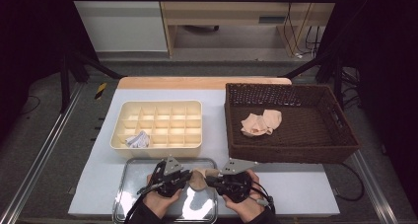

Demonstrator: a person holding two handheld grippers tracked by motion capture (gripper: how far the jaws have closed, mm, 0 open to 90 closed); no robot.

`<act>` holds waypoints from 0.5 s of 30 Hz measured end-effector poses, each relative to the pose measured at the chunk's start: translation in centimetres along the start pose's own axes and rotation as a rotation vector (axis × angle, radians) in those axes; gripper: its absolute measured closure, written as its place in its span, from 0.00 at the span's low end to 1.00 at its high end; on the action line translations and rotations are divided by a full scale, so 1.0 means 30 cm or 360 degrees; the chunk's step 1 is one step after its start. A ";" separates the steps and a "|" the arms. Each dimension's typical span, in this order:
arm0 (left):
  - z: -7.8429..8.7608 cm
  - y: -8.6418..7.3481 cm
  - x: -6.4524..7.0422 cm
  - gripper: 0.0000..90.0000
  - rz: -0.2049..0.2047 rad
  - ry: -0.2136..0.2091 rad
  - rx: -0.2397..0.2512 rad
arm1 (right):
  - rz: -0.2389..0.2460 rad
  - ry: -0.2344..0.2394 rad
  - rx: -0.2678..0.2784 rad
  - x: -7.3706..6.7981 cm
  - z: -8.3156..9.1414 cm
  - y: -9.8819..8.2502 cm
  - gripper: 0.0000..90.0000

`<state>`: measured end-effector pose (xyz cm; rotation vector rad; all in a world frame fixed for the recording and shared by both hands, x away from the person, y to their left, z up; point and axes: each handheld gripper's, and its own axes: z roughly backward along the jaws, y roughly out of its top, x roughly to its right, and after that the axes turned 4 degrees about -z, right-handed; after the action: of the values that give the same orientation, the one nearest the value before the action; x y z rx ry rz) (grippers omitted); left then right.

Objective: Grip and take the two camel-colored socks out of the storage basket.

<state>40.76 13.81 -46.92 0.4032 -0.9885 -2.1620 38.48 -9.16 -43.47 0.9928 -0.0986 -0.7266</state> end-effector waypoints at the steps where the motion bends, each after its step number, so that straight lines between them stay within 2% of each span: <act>1: 0.007 0.010 -0.006 0.94 0.0003 0.0015 0.0019 | 0.0004 0.0004 -0.0001 -0.002 -0.001 -0.001 0.99; 4: 0.018 0.031 -0.021 0.94 -0.0015 0.0066 0.0062 | 0.0017 0.0029 -0.0026 -0.015 -0.007 -0.007 0.99; 7: 0.020 0.033 -0.034 0.94 0.0001 0.0095 0.0093 | 0.0024 0.0070 -0.0069 -0.026 -0.030 -0.020 0.99; 9: 0.017 0.029 -0.040 0.94 0.0001 0.0101 0.0119 | 0.0044 0.0111 -0.0134 -0.041 -0.060 -0.036 0.99; 12: 0.009 0.024 -0.043 0.93 -0.0003 0.0086 0.0113 | 0.0061 0.0129 -0.0177 -0.052 -0.080 -0.047 0.99; 15: -0.001 0.018 -0.045 0.87 -0.0019 0.0080 0.0093 | 0.0073 0.0152 -0.0235 -0.061 -0.109 -0.064 0.99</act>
<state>41.98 14.52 -46.54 0.4902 -1.0251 -2.1269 37.38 -6.31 -46.38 0.8796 0.0152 -0.6346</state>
